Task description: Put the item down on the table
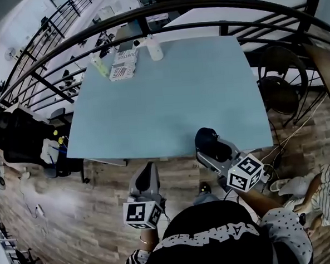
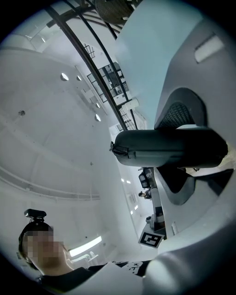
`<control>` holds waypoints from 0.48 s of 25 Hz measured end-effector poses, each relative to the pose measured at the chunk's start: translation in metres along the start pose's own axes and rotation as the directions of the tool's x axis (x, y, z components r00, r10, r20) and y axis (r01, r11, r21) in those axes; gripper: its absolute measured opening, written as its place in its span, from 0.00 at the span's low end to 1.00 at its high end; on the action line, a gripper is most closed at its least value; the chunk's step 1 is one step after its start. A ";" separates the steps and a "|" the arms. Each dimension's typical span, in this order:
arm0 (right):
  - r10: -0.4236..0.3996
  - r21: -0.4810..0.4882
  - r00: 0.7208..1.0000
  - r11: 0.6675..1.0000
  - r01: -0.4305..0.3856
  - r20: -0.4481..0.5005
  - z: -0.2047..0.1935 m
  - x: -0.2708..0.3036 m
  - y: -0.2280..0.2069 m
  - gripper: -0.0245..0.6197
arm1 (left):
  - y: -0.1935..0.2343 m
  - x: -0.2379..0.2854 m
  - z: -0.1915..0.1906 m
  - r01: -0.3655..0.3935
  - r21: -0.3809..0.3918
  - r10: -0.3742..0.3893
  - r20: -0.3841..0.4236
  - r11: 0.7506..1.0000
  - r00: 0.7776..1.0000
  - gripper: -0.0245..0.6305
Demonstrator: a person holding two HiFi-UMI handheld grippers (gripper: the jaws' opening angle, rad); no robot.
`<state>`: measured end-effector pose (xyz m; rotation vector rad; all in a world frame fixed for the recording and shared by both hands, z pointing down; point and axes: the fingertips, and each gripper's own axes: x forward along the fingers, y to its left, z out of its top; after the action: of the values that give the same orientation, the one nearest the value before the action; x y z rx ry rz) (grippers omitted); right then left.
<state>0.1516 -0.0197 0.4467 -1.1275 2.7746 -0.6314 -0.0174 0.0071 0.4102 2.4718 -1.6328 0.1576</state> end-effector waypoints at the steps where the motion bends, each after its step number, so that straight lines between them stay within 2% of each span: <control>1: 0.005 0.001 1.000 1.000 -0.005 0.000 0.002 0.003 -0.005 0.44 | 0.001 0.006 0.000 -0.007 0.004 0.007 -0.003 1.000 1.000 0.04; 12: 0.014 0.015 1.000 1.000 -0.014 0.002 0.010 0.026 -0.045 0.44 | 0.010 0.047 0.004 -0.030 0.002 0.030 0.001 1.000 1.000 0.04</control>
<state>0.1640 -0.0698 0.4576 -1.1043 2.7692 -0.6487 -0.0079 -0.0402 0.4159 2.4501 -1.6715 0.1626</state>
